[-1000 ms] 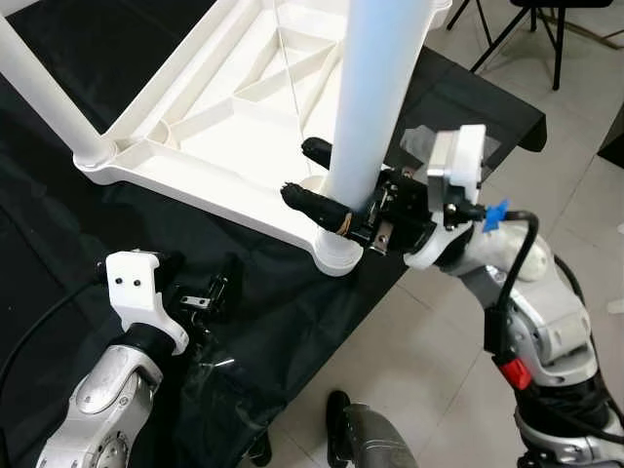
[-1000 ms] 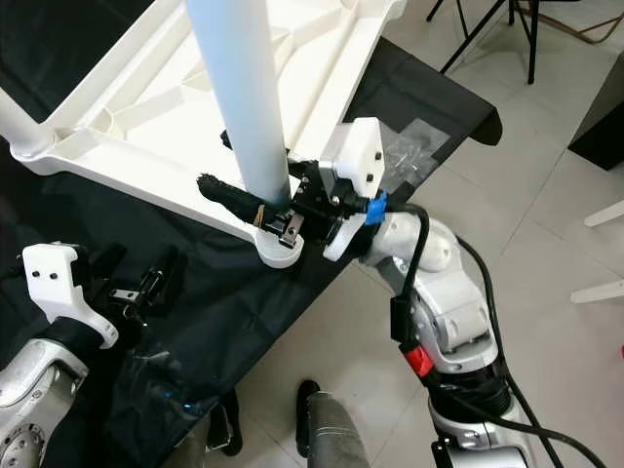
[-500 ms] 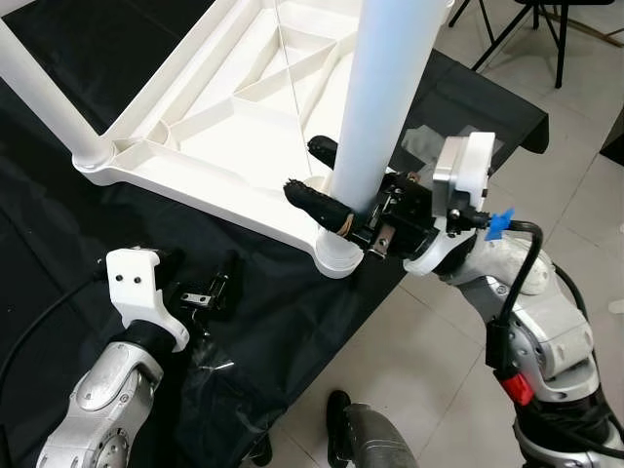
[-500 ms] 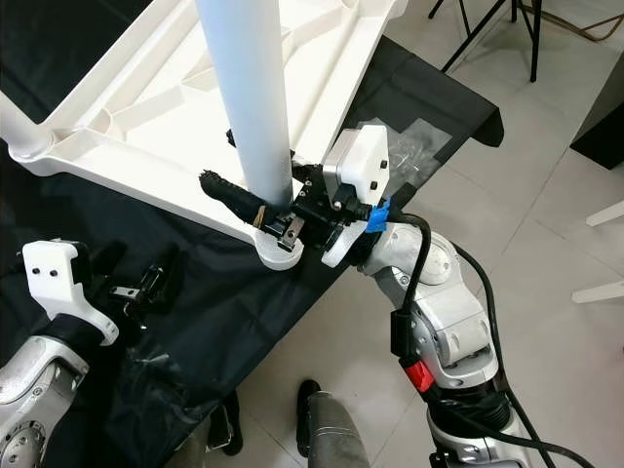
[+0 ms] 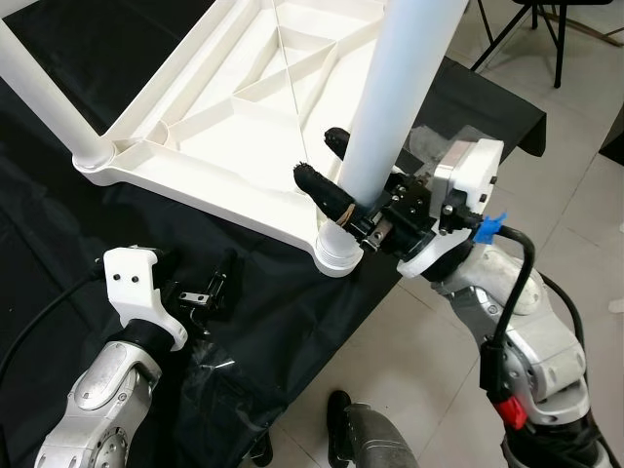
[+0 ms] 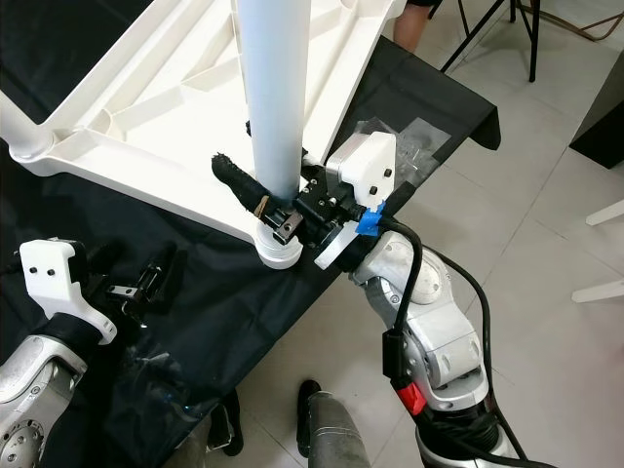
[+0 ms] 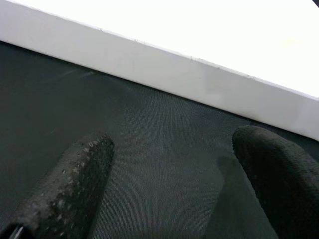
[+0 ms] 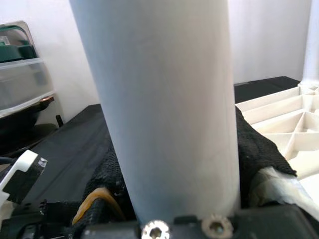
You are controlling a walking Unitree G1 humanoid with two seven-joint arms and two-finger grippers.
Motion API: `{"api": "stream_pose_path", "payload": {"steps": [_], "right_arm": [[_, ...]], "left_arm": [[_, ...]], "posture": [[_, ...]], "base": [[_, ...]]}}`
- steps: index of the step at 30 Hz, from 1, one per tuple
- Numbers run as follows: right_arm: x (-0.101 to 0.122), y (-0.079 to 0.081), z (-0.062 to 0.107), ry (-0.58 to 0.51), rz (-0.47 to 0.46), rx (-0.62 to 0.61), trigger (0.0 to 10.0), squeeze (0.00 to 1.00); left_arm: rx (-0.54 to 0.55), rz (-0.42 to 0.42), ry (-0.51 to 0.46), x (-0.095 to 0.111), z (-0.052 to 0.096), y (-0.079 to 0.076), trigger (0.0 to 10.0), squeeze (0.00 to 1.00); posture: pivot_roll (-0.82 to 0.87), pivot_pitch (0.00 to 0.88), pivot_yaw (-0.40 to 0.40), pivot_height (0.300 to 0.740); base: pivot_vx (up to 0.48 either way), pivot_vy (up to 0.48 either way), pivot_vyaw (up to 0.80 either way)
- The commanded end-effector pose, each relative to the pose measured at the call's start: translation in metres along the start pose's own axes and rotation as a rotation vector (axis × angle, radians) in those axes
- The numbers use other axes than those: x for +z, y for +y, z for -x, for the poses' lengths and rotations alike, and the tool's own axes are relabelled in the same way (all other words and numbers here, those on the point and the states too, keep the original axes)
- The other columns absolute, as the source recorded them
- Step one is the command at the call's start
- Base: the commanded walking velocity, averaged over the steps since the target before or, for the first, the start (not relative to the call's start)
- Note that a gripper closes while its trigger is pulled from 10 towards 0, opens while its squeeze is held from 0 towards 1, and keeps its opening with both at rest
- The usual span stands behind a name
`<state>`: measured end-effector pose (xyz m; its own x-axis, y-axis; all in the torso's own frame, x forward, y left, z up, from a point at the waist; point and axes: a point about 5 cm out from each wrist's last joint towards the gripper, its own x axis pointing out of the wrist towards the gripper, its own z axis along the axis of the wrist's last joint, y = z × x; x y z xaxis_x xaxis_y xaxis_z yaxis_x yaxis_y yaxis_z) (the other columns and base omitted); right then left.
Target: Building children table
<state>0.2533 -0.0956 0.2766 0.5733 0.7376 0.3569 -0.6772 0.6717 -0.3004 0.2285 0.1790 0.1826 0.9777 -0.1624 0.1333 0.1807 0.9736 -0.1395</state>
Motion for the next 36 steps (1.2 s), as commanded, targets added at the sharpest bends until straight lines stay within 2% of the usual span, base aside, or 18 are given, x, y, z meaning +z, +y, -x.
{"api": "stream_pose_path", "payload": {"steps": [1,3,6,8,10,14,16,18,19,21,22,26,27,28,31,32,33,36], "right_arm": [[-0.041,0.004,0.012,0.238,-0.079,-0.090,10.0,0.00],[-0.048,0.006,0.017,0.307,-0.044,-0.178,10.0,0.00],[-0.053,0.009,0.020,0.360,-0.021,-0.231,10.0,0.00],[-0.064,0.008,0.026,0.466,0.022,-0.352,10.0,0.00],[-0.069,0.004,0.030,0.517,0.055,-0.441,10.0,0.00],[-0.072,0.003,0.028,0.515,0.045,-0.536,10.0,0.00],[-0.072,0.004,0.028,0.514,0.041,-0.547,10.0,0.00],[-0.073,0.004,0.027,0.509,0.030,-0.561,10.0,0.00],[-0.074,0.005,0.026,0.506,0.023,-0.570,10.0,0.00],[-0.075,0.005,0.024,0.497,0.025,-0.587,10.0,0.00],[-0.075,0.005,0.024,0.498,0.025,-0.594,10.0,0.00],[-0.075,0.006,0.022,0.500,0.024,-0.606,10.0,0.00],[-0.075,0.006,0.022,0.500,0.024,-0.606,10.0,0.00],[-0.075,0.006,0.022,0.501,0.025,-0.612,10.0,0.00],[-0.076,0.006,0.022,0.503,0.026,-0.620,10.0,0.00],[-0.076,0.005,0.021,0.503,0.028,-0.628,10.0,0.00],[-0.076,0.005,0.021,0.503,0.028,-0.628,10.0,0.00],[-0.076,0.002,0.021,0.502,0.033,-0.637,10.0,0.00]], "left_arm": [[0.015,-0.010,0.044,-0.008,0.005,0.005,10.0,0.00],[0.018,-0.009,0.042,-0.008,0.005,0.005,10.0,0.00],[0.020,-0.006,0.040,-0.008,0.005,0.006,10.0,0.00],[0.029,0.003,0.033,-0.008,0.004,0.007,10.0,0.00],[0.036,0.005,0.028,-0.008,0.004,0.009,10.0,0.00],[0.055,-0.014,-0.032,0.006,0.001,0.018,10.0,0.00],[0.057,-0.016,-0.039,0.008,0.000,0.019,10.0,0.00],[0.023,-0.018,-0.074,0.019,-0.004,0.019,10.0,0.00],[-0.003,-0.020,-0.100,0.027,-0.006,0.019,10.0,0.00],[-0.152,-0.036,-0.221,0.071,-0.013,0.012,10.0,0.00],[-0.193,-0.030,-0.257,0.082,-0.014,0.010,10.0,0.00],[-0.324,-0.008,-0.340,0.110,-0.013,0.001,10.0,0.00],[-0.324,-0.008,-0.340,0.110,-0.013,0.001,10.0,0.00],[-0.423,0.006,-0.382,0.122,-0.010,-0.006,10.0,0.00],[-0.518,0.023,-0.423,0.133,-0.007,-0.012,10.0,0.00],[-0.618,0.035,-0.457,0.144,-0.004,-0.019,10.0,0.00],[-0.618,0.035,-0.457,0.144,-0.004,-0.019,10.0,0.00],[-0.774,0.021,-0.460,0.154,0.002,-0.028,10.0,0.00]], "posture": [[-0.04,0.379,-0.012,0.740],[-0.04,0.373,-0.015,0.740],[-0.04,0.373,-0.015,0.740],[-0.04,0.358,-0.020,0.740],[-0.03,0.343,-0.029,0.740],[-0.03,0.312,-0.033,0.740],[-0.03,0.312,-0.033,0.740],[-0.02,0.297,-0.030,0.740],[-0.02,0.297,-0.030,0.740],[-0.01,0.286,-0.027,0.740],[-0.01,0.286,-0.027,0.740],[-0.01,0.286,-0.023,0.740],[-0.01,0.286,-0.023,0.740],[0.00,0.286,-0.024,0.740],[0.00,0.287,-0.024,0.740],[0.00,0.288,-0.022,0.740],[0.00,0.288,-0.022,0.740],[0.00,0.289,-0.021,0.740]], "base": [[0.000,0.000,0.00],[0.000,0.000,0.00],[0.000,0.000,0.00],[0.000,0.000,0.00],[0.000,0.000,0.00],[0.000,0.000,0.00],[0.000,0.000,0.00],[0.000,0.000,0.00],[0.000,0.000,0.00],[0.000,0.000,0.00],[0.000,0.000,0.00],[0.000,0.000,0.00],[0.000,0.000,0.00],[0.000,0.000,0.00],[0.000,0.000,0.00],[0.000,0.000,0.00],[0.000,0.000,0.00],[0.000,0.000,0.00]]}}
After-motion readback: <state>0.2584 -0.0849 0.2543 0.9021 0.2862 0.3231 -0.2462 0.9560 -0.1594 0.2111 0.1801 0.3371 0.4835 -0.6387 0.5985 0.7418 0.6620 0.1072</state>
